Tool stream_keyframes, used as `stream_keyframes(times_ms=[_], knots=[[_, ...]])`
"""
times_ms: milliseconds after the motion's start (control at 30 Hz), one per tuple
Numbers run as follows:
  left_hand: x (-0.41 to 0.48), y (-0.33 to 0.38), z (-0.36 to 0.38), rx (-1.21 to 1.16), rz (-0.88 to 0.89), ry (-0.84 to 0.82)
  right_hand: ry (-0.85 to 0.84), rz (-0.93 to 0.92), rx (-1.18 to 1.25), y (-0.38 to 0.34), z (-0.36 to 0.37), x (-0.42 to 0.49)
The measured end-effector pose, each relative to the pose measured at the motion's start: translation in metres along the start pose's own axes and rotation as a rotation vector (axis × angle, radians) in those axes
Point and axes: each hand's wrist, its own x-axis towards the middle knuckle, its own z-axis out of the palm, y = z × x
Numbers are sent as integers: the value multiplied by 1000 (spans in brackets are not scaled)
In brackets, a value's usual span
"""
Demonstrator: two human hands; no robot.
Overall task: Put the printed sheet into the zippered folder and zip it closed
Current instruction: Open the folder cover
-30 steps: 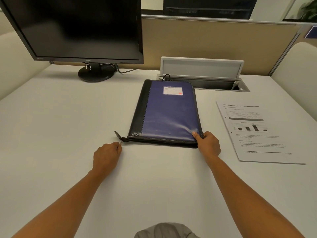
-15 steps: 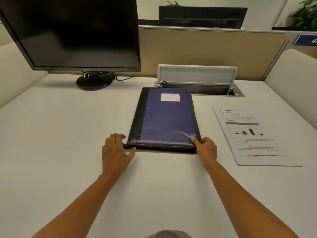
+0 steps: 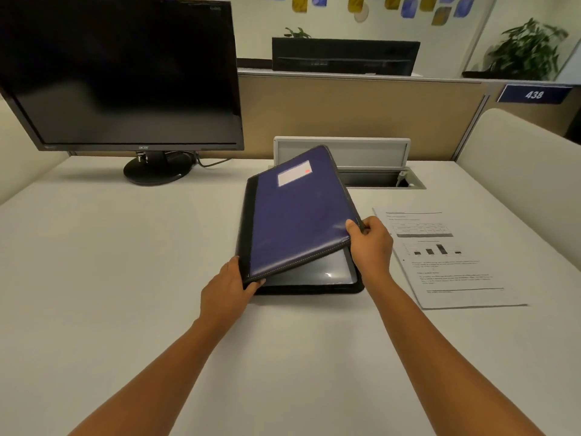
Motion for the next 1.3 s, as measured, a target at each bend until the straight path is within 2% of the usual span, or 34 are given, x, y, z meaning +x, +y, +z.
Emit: stream_keyframes(times_ms=[200, 267, 367, 433, 533, 733, 800, 867, 1067, 1167, 1300], knots=[[-4, -7, -1, -107, 0, 72, -25, -195, 232, -58, 15, -17], [-4, -8, -3, -141, -24, 105, -127, -281, 300, -74, 21, -23], [-4, -9, -7, -171, -67, 132, -389, -416, 344, -86, 30, -33], [-4, -11, -10, -186, -108, 147, -547, -484, 284, -83, 39, -39], [-7, -13, -15, -227, -158, 135, -687, -502, 124, -66, 55, -46], [-10, -18, -18, -377, -301, 132, -855, -434, -470, 8, 64, -42], [-10, -21, -19, -510, -386, 109, -868, -387, -678, 37, 60, -37], [-10, -23, -19, -683, -463, 85, -845, -342, -769, 59, 54, -30], [-14, -24, -18, -982, -686, 73, -823, -360, -755, 85, 44, -23], [-16, -30, -21, -941, -707, 127, -822, -366, -746, 87, 42, -22], [-18, -51, -42, -663, -684, 204, -820, -368, -731, 89, 41, -20]])
